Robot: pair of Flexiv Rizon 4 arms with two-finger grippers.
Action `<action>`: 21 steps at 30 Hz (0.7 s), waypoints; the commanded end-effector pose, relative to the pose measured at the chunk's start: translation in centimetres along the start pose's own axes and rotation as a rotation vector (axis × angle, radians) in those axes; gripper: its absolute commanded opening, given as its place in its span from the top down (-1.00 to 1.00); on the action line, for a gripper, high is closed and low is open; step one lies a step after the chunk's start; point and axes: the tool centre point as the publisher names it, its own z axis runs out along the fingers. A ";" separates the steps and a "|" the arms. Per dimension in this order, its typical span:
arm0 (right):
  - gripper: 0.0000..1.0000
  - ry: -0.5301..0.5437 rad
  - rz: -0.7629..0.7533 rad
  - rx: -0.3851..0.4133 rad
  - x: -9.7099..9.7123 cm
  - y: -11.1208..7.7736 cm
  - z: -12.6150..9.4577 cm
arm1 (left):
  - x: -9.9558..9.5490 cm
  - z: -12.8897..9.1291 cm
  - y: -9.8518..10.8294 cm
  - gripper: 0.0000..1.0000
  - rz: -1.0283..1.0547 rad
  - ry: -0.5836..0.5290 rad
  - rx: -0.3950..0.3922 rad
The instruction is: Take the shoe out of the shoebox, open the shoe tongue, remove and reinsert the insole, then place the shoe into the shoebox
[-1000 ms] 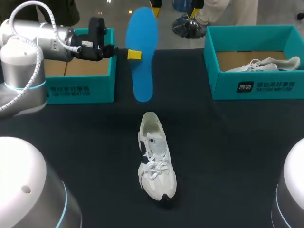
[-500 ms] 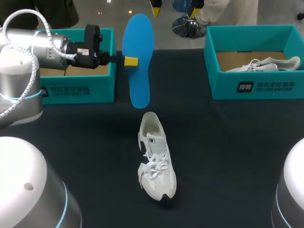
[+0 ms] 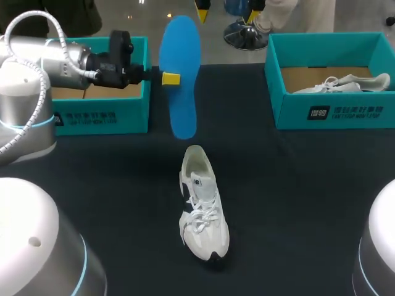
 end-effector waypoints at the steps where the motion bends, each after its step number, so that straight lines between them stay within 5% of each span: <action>1: -1.00 0.000 0.000 0.001 0.0 0.1 0.0 | 0.1 -1.0 -0.1 1.00 0.285 0.094 0.045; 21: -1.00 0.000 0.000 0.001 0.0 0.1 0.0 | 1.7 -1.5 1.4 1.00 0.624 -0.059 -0.035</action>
